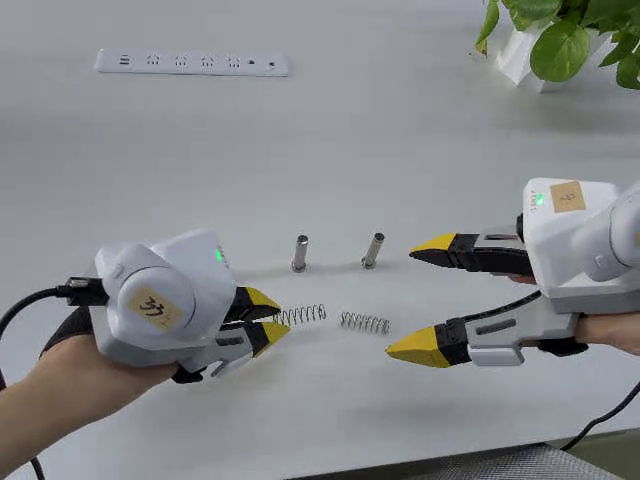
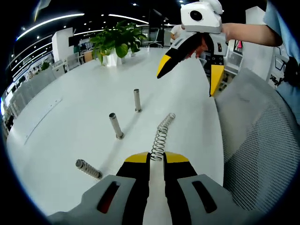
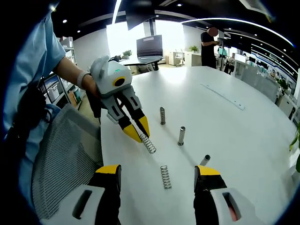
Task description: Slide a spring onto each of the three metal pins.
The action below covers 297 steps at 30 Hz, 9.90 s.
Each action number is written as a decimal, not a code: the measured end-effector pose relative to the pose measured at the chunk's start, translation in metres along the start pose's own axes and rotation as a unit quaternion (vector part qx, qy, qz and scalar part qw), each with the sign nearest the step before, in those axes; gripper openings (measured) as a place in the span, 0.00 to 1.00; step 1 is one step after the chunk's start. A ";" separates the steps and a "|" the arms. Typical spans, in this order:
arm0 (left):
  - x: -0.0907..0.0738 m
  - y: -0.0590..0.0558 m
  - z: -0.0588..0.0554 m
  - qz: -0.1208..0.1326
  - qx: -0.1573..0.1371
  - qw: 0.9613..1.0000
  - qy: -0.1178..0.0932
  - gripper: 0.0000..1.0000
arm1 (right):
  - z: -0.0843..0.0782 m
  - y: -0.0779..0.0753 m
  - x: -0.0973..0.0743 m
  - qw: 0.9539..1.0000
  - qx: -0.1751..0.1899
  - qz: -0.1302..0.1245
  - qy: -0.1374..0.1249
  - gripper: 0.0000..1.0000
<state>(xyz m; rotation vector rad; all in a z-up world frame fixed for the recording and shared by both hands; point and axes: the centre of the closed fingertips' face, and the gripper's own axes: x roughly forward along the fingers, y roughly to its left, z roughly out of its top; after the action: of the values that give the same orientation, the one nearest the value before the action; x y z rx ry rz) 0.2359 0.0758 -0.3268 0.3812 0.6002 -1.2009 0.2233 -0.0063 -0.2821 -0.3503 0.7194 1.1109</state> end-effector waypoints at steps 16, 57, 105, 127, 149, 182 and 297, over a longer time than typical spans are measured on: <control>-0.001 -0.021 0.015 -0.038 0.001 0.998 -0.042 0.08 | -0.001 0.026 0.035 0.996 -0.045 0.070 0.019 0.30; -0.014 -0.031 0.029 -0.071 -0.030 0.992 -0.095 0.08 | 0.016 0.039 0.030 0.989 -0.100 0.109 0.018 0.07; -0.005 -0.037 0.021 -0.065 0.001 0.996 -0.060 0.07 | 0.040 0.048 0.031 0.977 -0.171 0.105 0.069 0.28; -0.010 -0.036 0.018 -0.050 -0.001 0.997 -0.056 0.07 | 0.032 0.055 0.052 0.958 -0.202 0.151 0.136 0.19; -0.013 -0.037 0.024 -0.045 0.001 0.997 -0.066 0.07 | 0.029 0.059 0.055 0.949 -0.209 0.178 0.157 0.08; -0.014 -0.027 0.019 -0.015 0.006 0.997 -0.069 0.17 | 0.030 0.050 0.052 0.958 -0.181 0.159 0.154 0.07; -0.055 0.018 -0.054 0.133 -0.167 0.976 -0.049 0.91 | 0.039 -0.058 0.096 0.873 -0.320 0.158 0.331 0.07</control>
<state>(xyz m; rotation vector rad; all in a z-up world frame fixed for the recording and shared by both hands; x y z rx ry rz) 0.2278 0.1537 -0.3360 0.1105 0.6314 -0.8372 0.3135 0.0581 -0.3242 -1.2628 1.0167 1.5527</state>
